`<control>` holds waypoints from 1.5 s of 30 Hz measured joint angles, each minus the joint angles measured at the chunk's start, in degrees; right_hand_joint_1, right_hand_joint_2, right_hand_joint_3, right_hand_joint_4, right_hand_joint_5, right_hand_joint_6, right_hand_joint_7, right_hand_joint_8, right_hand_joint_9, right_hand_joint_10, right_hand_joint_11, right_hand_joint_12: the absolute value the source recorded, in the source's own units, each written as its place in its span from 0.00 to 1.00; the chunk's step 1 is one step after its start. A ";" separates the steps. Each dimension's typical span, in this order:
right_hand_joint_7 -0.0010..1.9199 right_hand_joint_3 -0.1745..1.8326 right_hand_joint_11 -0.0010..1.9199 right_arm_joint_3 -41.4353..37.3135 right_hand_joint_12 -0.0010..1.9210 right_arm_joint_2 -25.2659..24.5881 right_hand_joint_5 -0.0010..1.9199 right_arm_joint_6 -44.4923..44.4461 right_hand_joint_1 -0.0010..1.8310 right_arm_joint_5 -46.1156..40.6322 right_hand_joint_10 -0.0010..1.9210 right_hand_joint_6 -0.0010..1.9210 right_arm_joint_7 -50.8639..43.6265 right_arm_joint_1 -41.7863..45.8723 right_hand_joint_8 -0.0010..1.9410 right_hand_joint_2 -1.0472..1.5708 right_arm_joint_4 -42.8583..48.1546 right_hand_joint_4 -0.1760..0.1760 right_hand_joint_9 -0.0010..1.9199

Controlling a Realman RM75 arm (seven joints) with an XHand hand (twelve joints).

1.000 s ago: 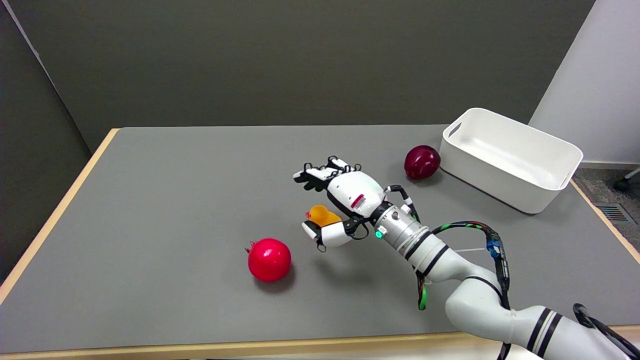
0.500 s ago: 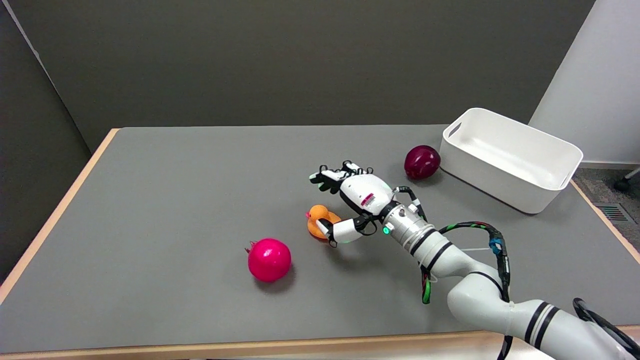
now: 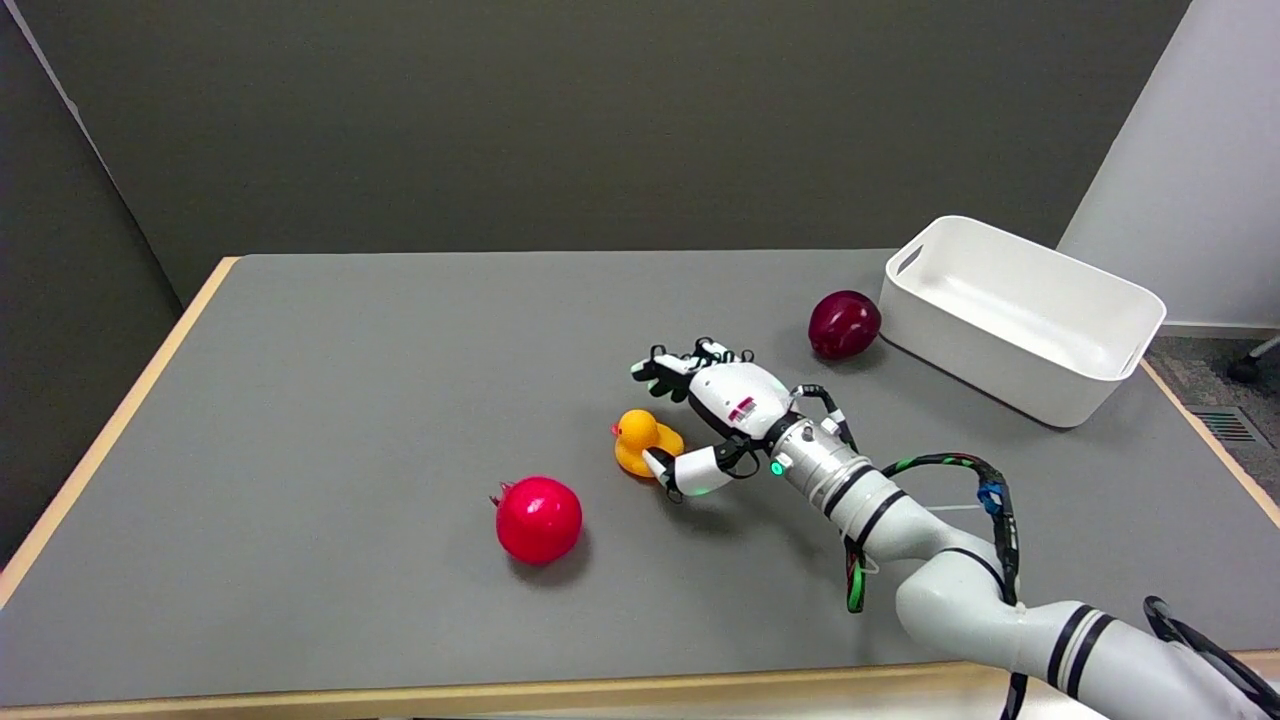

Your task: Pick up the yellow duck.

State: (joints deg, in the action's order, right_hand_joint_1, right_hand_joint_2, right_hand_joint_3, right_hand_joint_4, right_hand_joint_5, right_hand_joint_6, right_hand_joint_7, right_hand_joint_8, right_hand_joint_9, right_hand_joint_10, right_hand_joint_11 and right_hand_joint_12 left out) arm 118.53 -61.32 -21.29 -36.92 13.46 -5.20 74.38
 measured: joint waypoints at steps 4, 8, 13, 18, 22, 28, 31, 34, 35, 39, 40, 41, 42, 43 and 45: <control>0.26 0.54 0.03 0.42 0.65 -0.01 0.16 -0.04 0.42 -0.29 0.57 0.29 -0.08 0.14 0.31 0.65 0.02 0.39 0.22; 0.27 0.53 0.04 0.92 0.65 -0.02 0.17 -0.25 0.43 -0.46 0.57 0.31 -0.20 0.30 0.32 0.66 0.38 0.38 0.23; 0.32 0.55 0.06 1.59 0.65 -0.04 0.22 -0.93 0.42 -0.64 0.60 0.43 -0.32 0.43 0.39 0.67 0.64 0.35 0.27; 0.37 0.38 0.09 2.35 0.71 -0.11 0.29 -2.89 0.50 -0.73 0.71 0.69 -0.39 0.53 0.58 0.77 0.46 0.30 0.34; 0.38 0.25 0.11 3.00 0.73 -0.20 0.33 -4.84 0.53 -0.78 0.76 0.81 -0.43 0.61 0.65 0.84 -0.06 0.32 0.36; 0.43 0.27 0.15 3.77 0.78 -0.29 0.31 -6.83 0.64 -0.82 0.80 0.77 -0.45 0.68 0.76 0.82 -0.72 0.21 0.40; 0.43 0.28 0.16 4.04 0.78 -0.32 0.32 -7.55 0.64 -0.85 0.82 0.76 -0.45 0.69 0.77 0.81 -0.96 0.22 0.41; 0.43 0.32 0.16 4.26 0.80 -0.34 0.33 -8.05 0.64 -0.86 0.83 0.77 -0.46 0.70 0.77 0.80 -1.17 0.23 0.40; 0.43 0.33 0.17 4.32 0.80 -0.34 0.33 -8.18 0.64 -0.87 0.83 0.77 -0.47 0.70 0.78 0.79 -1.23 0.23 0.40; 0.43 0.35 0.17 4.55 0.80 -0.36 0.33 -8.69 0.64 -0.88 0.85 0.78 -0.48 0.71 0.79 0.79 -1.49 0.22 0.40; 0.43 0.34 0.18 4.60 0.80 -0.36 0.33 -8.81 0.64 -0.88 0.86 0.77 -0.48 0.71 0.79 0.79 -1.54 0.21 0.41; 0.43 0.34 0.18 4.63 0.80 -0.36 0.33 -8.89 0.64 -0.88 0.86 0.76 -0.49 0.72 0.79 0.79 -1.60 0.20 0.41; 0.43 0.35 0.18 4.64 0.80 -0.37 0.33 -8.96 0.64 -0.88 0.86 0.76 -0.49 0.72 0.79 0.79 -1.63 0.20 0.41; 0.43 0.36 0.18 4.65 0.81 -0.37 0.33 -9.05 0.64 -0.88 0.87 0.76 -0.49 0.72 0.80 0.78 -1.67 0.19 0.41; 0.44 0.39 0.19 4.65 0.82 -0.38 0.33 -9.20 0.65 -0.88 0.87 0.77 -0.51 0.73 0.81 0.77 -1.73 0.14 0.41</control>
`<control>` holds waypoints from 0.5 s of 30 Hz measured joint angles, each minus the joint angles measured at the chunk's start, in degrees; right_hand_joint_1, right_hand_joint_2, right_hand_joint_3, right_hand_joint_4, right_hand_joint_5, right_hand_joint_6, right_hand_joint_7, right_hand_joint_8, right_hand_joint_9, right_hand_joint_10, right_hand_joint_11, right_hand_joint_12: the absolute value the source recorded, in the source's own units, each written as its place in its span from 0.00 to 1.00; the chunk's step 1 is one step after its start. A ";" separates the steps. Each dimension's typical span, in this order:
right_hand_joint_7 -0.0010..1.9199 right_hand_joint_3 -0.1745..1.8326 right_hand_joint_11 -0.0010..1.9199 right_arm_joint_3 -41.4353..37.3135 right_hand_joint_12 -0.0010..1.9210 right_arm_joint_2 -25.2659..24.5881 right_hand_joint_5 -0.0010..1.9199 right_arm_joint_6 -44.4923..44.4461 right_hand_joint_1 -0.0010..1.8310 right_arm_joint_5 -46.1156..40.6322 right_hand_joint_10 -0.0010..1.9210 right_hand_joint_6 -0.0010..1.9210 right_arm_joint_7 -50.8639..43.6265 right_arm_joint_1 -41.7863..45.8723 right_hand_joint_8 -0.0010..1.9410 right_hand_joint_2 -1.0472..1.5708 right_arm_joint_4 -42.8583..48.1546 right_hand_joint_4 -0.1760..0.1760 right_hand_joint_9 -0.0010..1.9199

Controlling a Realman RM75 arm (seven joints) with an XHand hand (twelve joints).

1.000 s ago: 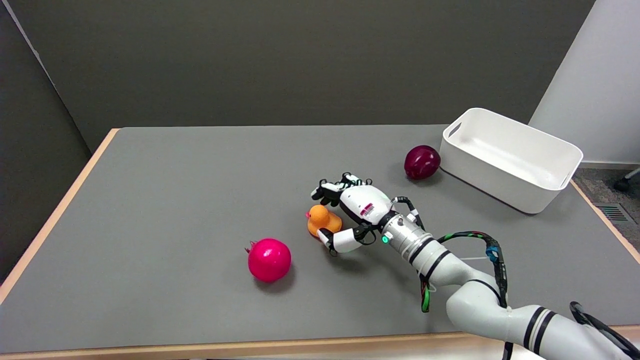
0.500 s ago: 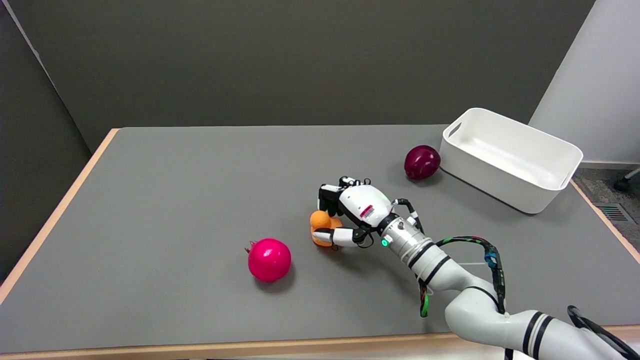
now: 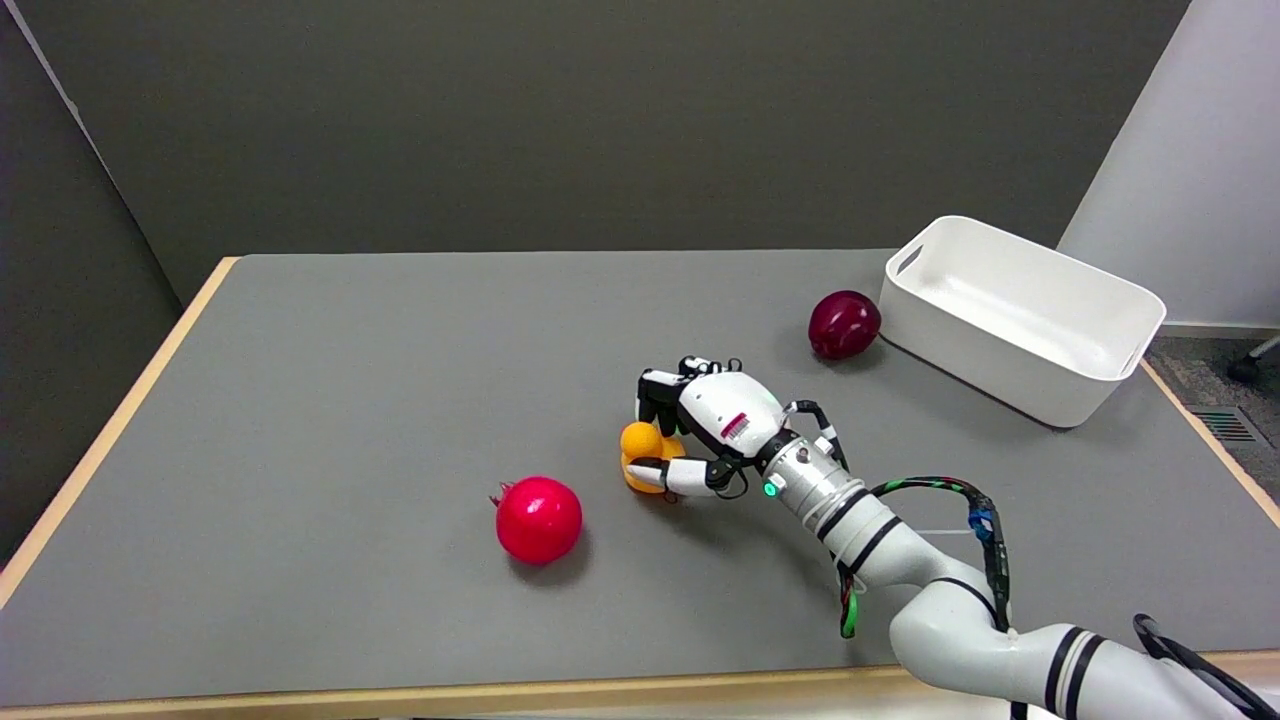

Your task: Pick up the yellow duck.

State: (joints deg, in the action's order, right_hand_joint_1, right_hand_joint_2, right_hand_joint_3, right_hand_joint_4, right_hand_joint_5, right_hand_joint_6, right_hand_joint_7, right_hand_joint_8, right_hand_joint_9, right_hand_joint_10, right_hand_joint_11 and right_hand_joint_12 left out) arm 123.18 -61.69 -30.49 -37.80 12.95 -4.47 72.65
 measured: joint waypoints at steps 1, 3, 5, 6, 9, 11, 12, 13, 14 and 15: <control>0.44 0.39 0.19 -0.04 0.82 0.00 0.33 -0.10 0.65 0.01 0.87 0.77 -0.01 0.01 0.81 0.77 0.00 0.11 0.41; 0.43 0.34 0.22 -0.29 0.80 -0.01 0.32 -0.41 0.65 0.02 0.88 0.77 -0.02 0.02 0.82 0.79 -0.01 0.08 0.42; 0.43 0.31 0.23 -0.64 0.81 -0.01 0.32 -0.72 0.65 0.05 0.91 0.75 -0.04 0.02 0.82 0.80 0.06 0.04 0.42; 0.44 0.35 0.22 -0.89 0.84 0.01 0.33 -0.85 0.65 0.10 0.93 0.74 -0.05 0.03 0.81 0.79 0.17 0.01 0.42; 0.42 0.30 0.22 -2.06 0.85 0.20 0.31 -1.33 0.65 0.17 0.97 0.74 -0.11 0.04 0.85 0.81 0.76 0.00 0.42; 0.41 0.29 0.22 -3.02 0.86 0.40 0.30 -1.60 0.64 0.18 0.99 0.73 -0.28 0.04 0.87 0.82 1.30 0.00 0.42; 0.40 0.28 0.22 -3.53 0.86 0.53 0.30 -1.74 0.64 0.19 0.99 0.73 -0.47 0.04 0.87 0.83 1.60 0.00 0.42; 0.39 0.28 0.22 -4.19 0.86 0.70 0.30 -1.89 0.64 0.20 1.00 0.75 -0.76 0.04 0.87 0.83 2.00 0.00 0.42; 0.37 0.31 0.23 -4.54 0.85 0.80 0.31 -1.94 0.64 0.20 1.00 0.80 -0.93 0.03 0.86 0.82 2.22 0.00 0.42; 0.35 0.33 0.23 -5.32 0.85 1.03 0.32 -2.07 0.63 0.20 1.00 0.84 -1.39 0.00 0.85 0.81 2.67 0.00 0.43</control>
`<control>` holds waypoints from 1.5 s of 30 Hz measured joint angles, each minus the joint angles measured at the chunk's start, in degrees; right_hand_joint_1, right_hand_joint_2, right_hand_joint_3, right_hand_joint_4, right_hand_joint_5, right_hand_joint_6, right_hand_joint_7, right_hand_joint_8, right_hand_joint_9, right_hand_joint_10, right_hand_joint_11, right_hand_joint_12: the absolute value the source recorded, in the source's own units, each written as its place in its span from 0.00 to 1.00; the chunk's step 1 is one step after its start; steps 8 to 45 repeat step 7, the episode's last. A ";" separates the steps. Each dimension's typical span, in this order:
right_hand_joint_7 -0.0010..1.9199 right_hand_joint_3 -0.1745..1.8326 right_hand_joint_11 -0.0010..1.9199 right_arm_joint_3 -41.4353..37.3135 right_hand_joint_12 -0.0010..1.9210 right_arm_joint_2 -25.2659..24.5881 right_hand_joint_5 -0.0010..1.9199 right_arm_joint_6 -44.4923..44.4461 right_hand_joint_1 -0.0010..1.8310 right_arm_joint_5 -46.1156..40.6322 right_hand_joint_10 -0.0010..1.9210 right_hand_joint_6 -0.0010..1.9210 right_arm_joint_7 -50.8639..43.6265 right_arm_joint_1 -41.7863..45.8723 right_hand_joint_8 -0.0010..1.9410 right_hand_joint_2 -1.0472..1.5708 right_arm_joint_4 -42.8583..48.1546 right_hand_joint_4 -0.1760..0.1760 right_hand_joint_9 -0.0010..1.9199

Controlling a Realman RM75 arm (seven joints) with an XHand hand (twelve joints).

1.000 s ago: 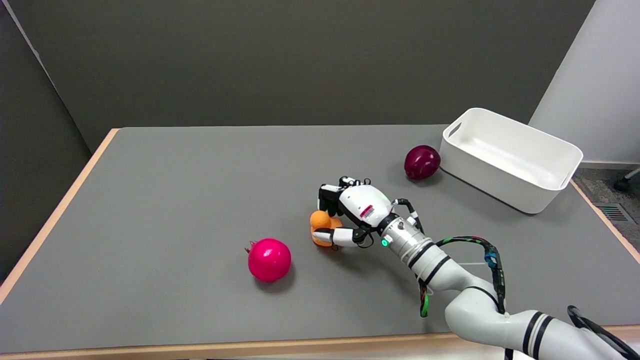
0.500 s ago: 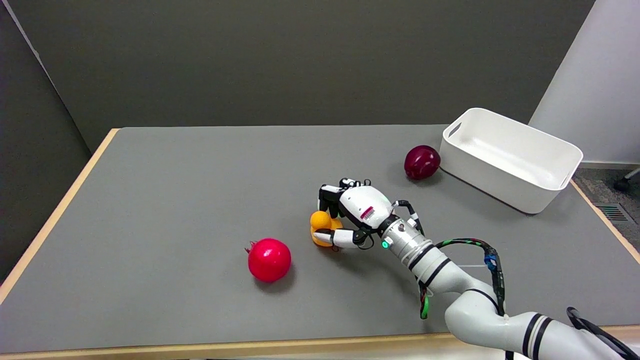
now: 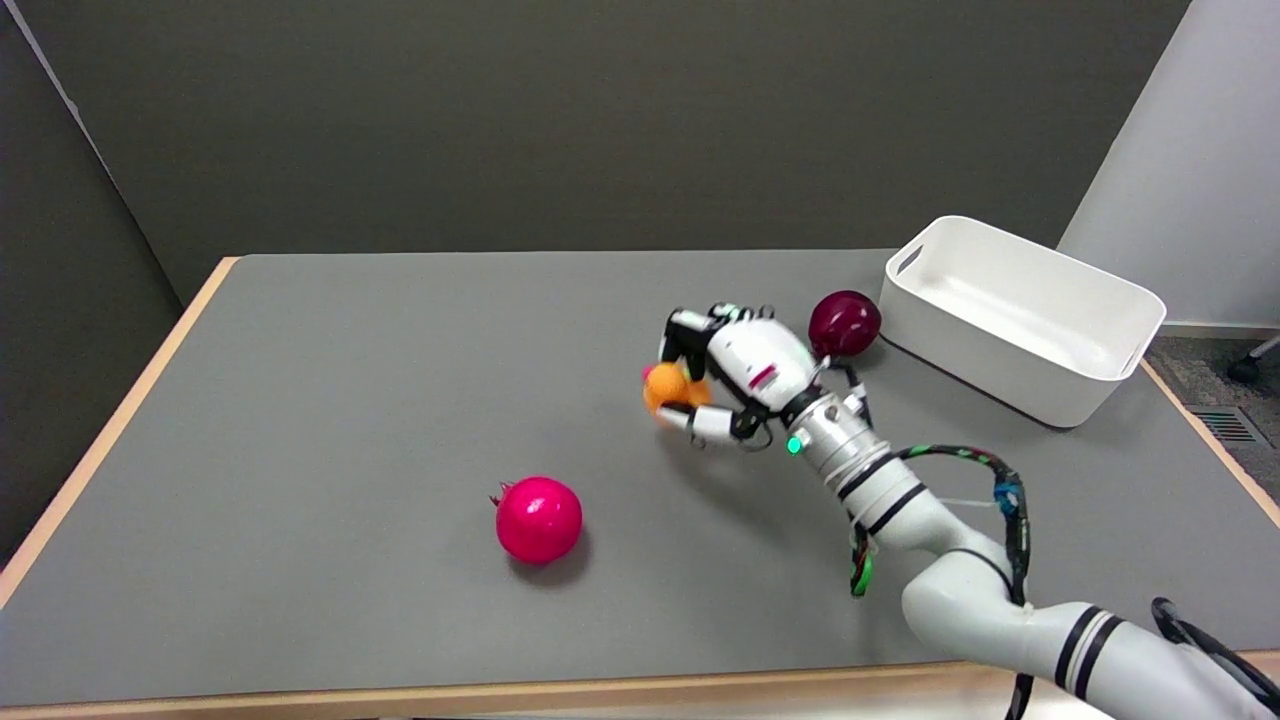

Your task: Pick up the yellow duck.

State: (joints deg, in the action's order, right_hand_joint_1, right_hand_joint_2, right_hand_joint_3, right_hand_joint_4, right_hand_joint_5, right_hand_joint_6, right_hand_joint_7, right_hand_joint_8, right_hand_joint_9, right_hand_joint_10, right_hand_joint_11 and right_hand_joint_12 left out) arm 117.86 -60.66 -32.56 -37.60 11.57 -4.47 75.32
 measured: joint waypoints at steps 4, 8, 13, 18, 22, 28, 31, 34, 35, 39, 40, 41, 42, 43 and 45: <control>0.35 0.34 0.23 -3.04 0.86 0.93 0.32 -0.30 0.63 -0.04 1.00 0.84 -1.70 -0.28 0.85 0.81 1.52 0.00 0.43; 0.35 0.34 0.22 -5.35 0.88 1.60 0.32 -0.45 0.63 -0.29 1.00 0.83 -2.77 -0.47 0.85 0.81 2.40 0.00 0.43; 0.35 0.34 0.22 -5.35 0.88 1.60 0.32 -0.45 0.63 -0.29 1.00 0.83 -2.77 -0.47 0.85 0.81 2.40 0.00 0.43; 0.35 0.34 0.22 -5.35 0.88 1.60 0.32 -0.45 0.63 -0.29 1.00 0.83 -2.77 -0.47 0.85 0.81 2.40 0.00 0.43; 0.35 0.34 0.22 -5.35 0.88 1.60 0.32 -0.45 0.63 -0.29 1.00 0.83 -2.77 -0.47 0.85 0.81 2.40 0.00 0.43; 0.35 0.34 0.22 -5.35 0.88 1.60 0.32 -0.45 0.63 -0.29 1.00 0.83 -2.77 -0.47 0.85 0.81 2.40 0.00 0.43; 0.35 0.34 0.22 -5.35 0.88 1.60 0.32 -0.45 0.63 -0.29 1.00 0.83 -2.77 -0.47 0.85 0.81 2.40 0.00 0.43; 0.35 0.34 0.22 -5.35 0.88 1.60 0.32 -0.45 0.63 -0.29 1.00 0.83 -2.77 -0.47 0.85 0.81 2.40 0.00 0.43; 0.35 0.34 0.22 -5.35 0.88 1.60 0.32 -0.45 0.63 -0.29 1.00 0.83 -2.77 -0.47 0.85 0.81 2.40 0.00 0.43; 0.35 0.34 0.22 -5.35 0.88 1.60 0.32 -0.45 0.63 -0.29 1.00 0.83 -2.77 -0.47 0.85 0.81 2.40 0.00 0.43; 0.35 0.34 0.22 -5.35 0.88 1.60 0.32 -0.45 0.63 -0.29 1.00 0.83 -2.77 -0.47 0.85 0.81 2.40 0.00 0.43; 0.35 0.34 0.22 -5.35 0.88 1.60 0.32 -0.45 0.63 -0.29 1.00 0.83 -2.77 -0.47 0.85 0.81 2.40 0.00 0.43; 0.35 0.34 0.22 -5.35 0.88 1.60 0.32 -0.45 0.63 -0.29 1.00 0.83 -2.77 -0.47 0.85 0.81 2.40 0.00 0.43; 0.35 0.34 0.22 -5.35 0.88 1.60 0.32 -0.45 0.63 -0.29 1.00 0.83 -2.77 -0.47 0.85 0.81 2.40 0.00 0.43; 0.35 0.34 0.22 -5.35 0.88 1.60 0.32 -0.45 0.63 -0.29 1.00 0.83 -2.77 -0.47 0.85 0.81 2.40 0.00 0.43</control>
